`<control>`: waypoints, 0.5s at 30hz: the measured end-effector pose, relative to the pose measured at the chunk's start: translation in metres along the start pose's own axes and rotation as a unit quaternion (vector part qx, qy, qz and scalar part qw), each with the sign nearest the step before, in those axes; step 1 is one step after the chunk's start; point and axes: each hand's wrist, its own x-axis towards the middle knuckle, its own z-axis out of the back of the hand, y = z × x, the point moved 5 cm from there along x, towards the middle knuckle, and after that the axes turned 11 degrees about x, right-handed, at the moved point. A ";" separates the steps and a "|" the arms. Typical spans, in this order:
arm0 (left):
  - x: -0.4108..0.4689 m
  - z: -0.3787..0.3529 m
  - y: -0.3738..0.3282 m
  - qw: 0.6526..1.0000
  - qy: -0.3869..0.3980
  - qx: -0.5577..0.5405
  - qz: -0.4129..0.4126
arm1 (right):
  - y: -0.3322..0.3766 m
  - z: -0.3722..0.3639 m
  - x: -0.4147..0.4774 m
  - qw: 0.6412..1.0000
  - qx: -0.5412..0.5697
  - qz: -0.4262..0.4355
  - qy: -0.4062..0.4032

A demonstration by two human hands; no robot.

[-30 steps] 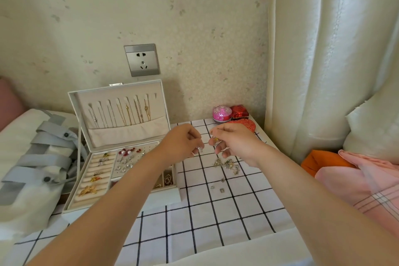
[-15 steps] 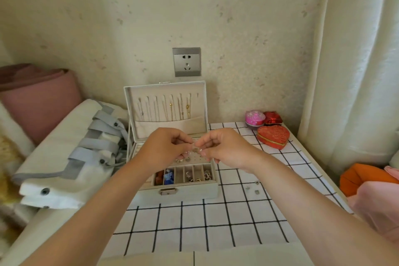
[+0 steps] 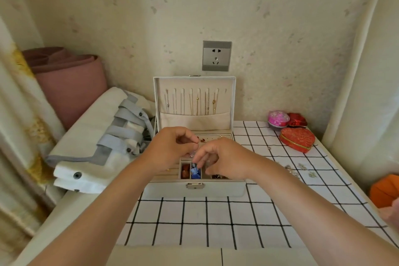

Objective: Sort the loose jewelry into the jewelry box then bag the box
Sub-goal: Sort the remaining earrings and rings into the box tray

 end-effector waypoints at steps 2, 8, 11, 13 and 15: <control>-0.001 0.001 0.001 1.000 0.006 -0.011 -0.002 | 0.001 0.006 0.001 1.000 0.015 0.002 -0.022; -0.003 -0.005 -0.002 0.995 0.015 -0.095 0.019 | -0.002 0.017 0.004 0.989 0.115 -0.014 -0.096; -0.004 -0.008 -0.007 0.993 0.011 -0.114 0.024 | 0.001 0.015 0.003 0.984 0.150 -0.027 -0.097; -0.006 -0.010 -0.007 0.994 0.013 -0.103 0.024 | 0.000 0.018 0.002 0.981 0.154 -0.036 -0.115; -0.006 -0.010 -0.006 0.999 0.025 -0.031 0.006 | -0.003 0.020 0.003 0.984 0.121 -0.043 -0.120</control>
